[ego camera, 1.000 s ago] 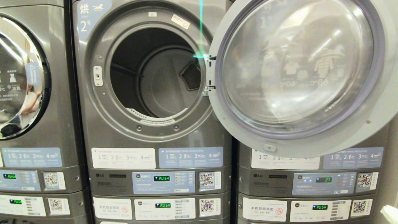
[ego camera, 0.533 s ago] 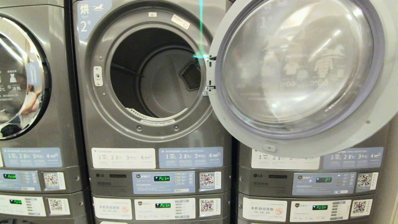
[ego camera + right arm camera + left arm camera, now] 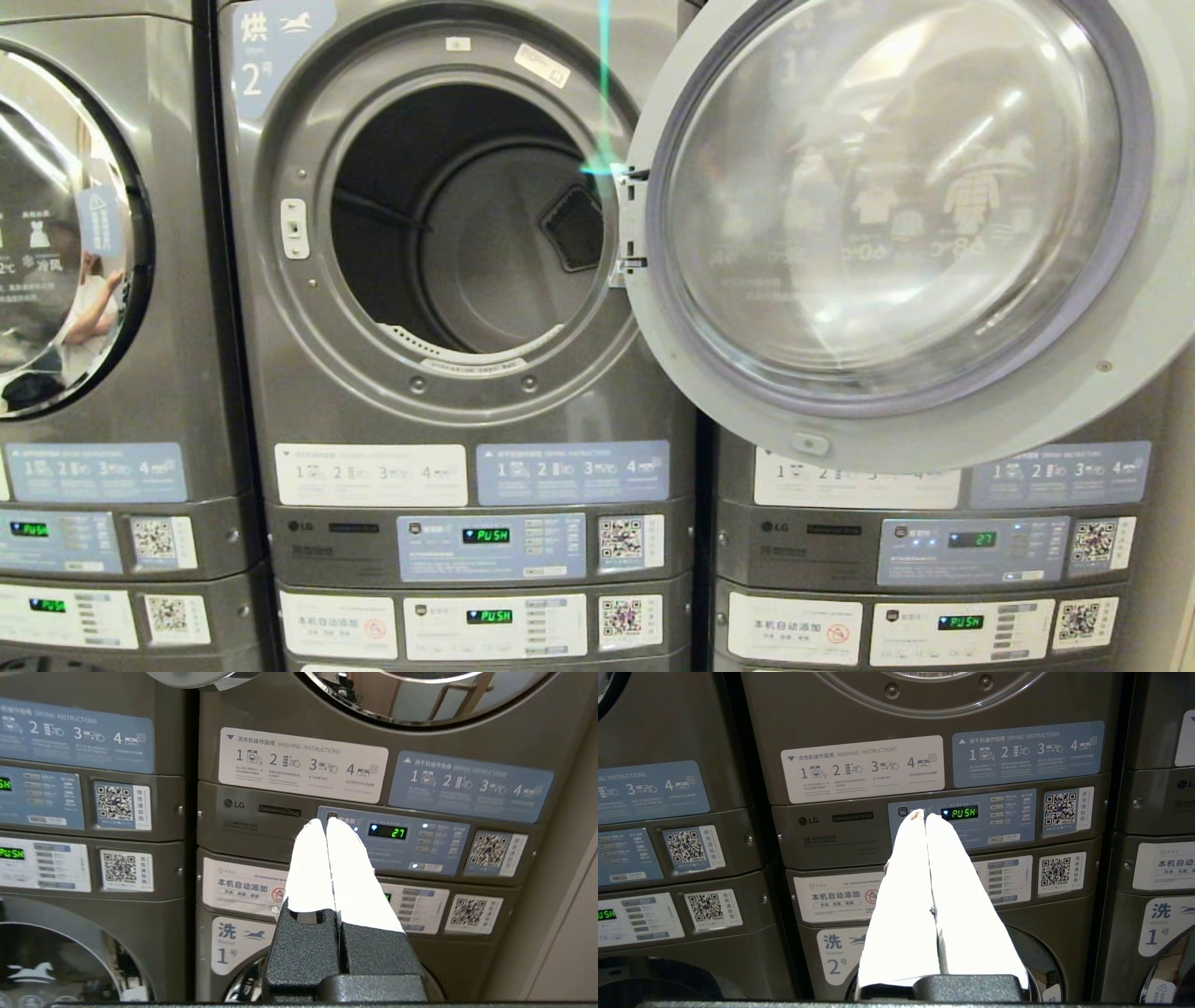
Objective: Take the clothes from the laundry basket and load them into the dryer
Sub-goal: Open the dryer
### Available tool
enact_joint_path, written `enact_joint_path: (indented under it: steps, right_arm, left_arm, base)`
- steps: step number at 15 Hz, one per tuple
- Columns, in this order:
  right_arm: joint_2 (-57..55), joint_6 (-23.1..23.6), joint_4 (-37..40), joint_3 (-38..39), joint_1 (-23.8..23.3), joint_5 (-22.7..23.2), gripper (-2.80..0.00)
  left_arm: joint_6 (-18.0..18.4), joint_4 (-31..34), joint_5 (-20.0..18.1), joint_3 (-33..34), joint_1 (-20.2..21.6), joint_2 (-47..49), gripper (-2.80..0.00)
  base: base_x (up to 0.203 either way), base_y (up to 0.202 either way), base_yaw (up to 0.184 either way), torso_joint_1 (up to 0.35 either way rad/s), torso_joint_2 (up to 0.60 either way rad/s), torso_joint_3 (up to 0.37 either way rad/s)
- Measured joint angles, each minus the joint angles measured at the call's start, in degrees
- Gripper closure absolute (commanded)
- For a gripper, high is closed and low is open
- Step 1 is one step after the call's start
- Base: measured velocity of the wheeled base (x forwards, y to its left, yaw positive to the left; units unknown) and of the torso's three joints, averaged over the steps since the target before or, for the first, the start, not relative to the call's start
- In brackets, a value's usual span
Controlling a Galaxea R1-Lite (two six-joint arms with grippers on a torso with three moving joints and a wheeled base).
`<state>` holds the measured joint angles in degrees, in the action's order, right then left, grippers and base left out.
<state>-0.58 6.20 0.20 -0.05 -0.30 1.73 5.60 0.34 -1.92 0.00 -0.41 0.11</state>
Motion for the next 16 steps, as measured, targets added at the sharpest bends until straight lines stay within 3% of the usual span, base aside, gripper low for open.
enact_joint_path:
  steps: [16]
  right_arm:
    - [0.53,0.26,-0.07,0.05,0.00,-0.17,0.00]
  left_arm:
    - [-0.17,-0.13,-0.17,-0.02,-0.02,-0.01,0.00]
  base:
    - [0.000,0.000,0.000,-0.017,0.04,0.019]
